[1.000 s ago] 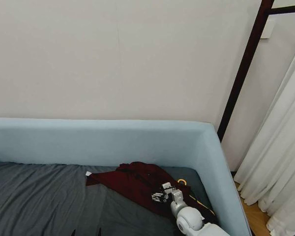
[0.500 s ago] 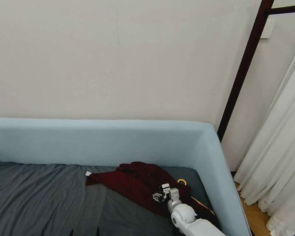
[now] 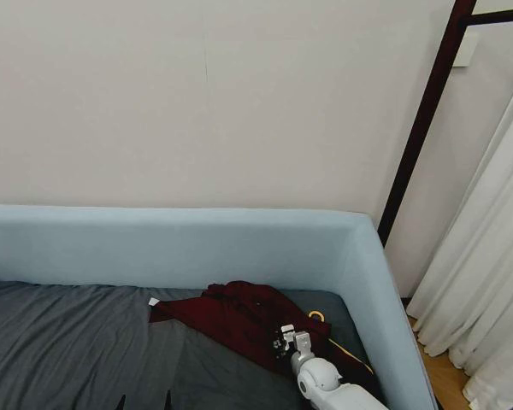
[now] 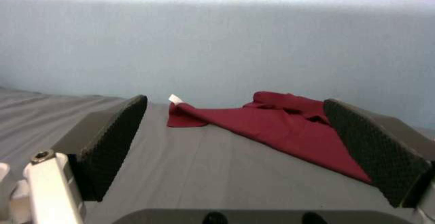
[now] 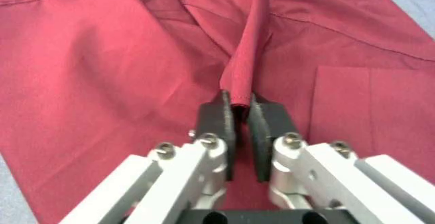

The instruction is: Pick up the clothes from the sofa and hang them on the clothes hanger.

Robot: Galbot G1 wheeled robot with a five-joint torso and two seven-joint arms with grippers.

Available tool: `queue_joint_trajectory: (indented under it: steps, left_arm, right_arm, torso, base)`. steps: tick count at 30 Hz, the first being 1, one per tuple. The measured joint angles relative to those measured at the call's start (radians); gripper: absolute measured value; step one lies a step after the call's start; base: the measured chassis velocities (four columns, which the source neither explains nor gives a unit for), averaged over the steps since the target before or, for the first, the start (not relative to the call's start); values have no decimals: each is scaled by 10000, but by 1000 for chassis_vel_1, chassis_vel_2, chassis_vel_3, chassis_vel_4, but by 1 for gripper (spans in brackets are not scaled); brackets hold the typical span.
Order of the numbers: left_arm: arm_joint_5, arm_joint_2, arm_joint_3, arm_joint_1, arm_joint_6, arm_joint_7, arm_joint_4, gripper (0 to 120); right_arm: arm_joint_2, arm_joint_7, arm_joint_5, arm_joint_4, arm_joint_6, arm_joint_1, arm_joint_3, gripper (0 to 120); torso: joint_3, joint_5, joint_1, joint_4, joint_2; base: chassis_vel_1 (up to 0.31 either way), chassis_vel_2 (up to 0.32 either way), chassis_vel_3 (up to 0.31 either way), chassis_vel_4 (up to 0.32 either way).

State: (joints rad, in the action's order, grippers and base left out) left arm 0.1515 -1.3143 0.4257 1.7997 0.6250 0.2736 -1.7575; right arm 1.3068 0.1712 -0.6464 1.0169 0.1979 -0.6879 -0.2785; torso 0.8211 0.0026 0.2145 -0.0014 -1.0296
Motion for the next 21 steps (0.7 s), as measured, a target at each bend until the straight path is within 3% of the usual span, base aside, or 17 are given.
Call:
queue_joint_trajectory:
  steps: [3, 8, 14, 21]
  left_arm:
    - [2, 5, -9, 2, 7, 2, 14, 99]
    - [1, 29, -21, -37, 9, 1, 61, 99]
    - [1, 121, -112, -284, 5, 0, 258, 99]
    - [20, 222, -270, -504, -211, -39, 105, 99]
  right_arm:
    - [-87, 31, 4, 128, 0, -12, -44, 0]
    - [-557, 77, 432, 767, -97, -83, -258, 0]
    - [-1730, 163, 2362, 2255, -918, -188, -858, 0]
    - [-3078, 342, 2551, 4252, -1023, -375, -943, 0]
  torso:
    - [0, 0, 0, 0, 0]
    - [0, 0, 0, 1, 0]
    - [0, 2, 0, 0, 1]
    - [0, 2, 0, 0, 0]
  base:
    - [0, 0, 0, 0]
    - [0, 0, 0, 0]
    - [0, 0, 0, 0]
    - [0, 0, 0, 0]
